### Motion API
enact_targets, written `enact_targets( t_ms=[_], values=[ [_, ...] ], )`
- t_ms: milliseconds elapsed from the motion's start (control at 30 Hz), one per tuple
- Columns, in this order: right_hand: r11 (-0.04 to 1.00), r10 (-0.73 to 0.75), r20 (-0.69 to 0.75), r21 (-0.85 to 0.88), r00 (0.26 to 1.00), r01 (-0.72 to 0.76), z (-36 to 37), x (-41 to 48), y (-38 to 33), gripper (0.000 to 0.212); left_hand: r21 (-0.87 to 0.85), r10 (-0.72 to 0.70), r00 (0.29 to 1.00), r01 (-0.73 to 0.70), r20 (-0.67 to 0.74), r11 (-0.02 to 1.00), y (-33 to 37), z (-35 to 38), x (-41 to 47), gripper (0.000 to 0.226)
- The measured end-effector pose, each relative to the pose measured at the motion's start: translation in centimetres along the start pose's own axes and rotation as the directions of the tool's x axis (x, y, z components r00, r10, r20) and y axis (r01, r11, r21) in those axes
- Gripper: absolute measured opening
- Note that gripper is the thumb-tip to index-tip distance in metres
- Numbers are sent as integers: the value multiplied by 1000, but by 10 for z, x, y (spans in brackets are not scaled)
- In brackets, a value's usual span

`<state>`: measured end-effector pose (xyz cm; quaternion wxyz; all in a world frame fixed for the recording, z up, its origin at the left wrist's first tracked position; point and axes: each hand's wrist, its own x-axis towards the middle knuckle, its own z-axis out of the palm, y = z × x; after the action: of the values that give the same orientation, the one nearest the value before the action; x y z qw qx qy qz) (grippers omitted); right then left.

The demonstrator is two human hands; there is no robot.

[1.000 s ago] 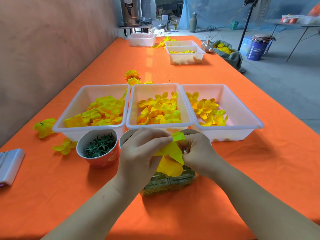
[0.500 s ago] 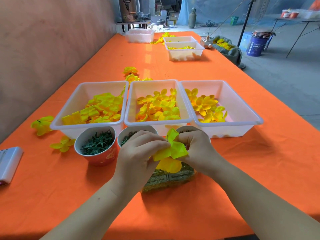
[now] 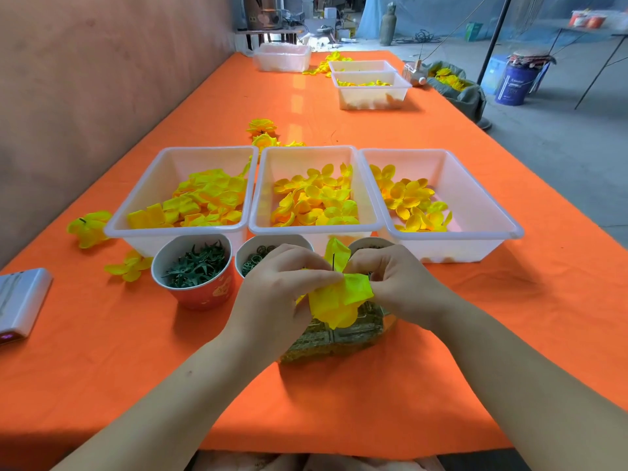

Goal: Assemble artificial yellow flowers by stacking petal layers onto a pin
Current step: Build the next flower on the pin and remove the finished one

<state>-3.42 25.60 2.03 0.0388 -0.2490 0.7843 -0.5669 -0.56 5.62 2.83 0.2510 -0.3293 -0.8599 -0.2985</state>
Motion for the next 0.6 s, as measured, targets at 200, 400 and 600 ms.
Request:
enact_targets(
  t_ms=[200, 400, 600],
  values=[
    [997, 68, -25, -44, 997, -69, -3, 2, -2, 22, 35, -66, 997, 65, 34, 997, 8, 0, 0, 34],
    [995, 99, -11, 7, 995, -99, -4, 2, -3, 23, 151, -115, 993, 108, 39, 983, 27, 3, -2, 29],
    [986, 129, 42, 97, 991, -132, -4, 3, 0, 25, 196, -141, 987, 123, 80, 973, 29, -2, -2, 26]
  ],
)
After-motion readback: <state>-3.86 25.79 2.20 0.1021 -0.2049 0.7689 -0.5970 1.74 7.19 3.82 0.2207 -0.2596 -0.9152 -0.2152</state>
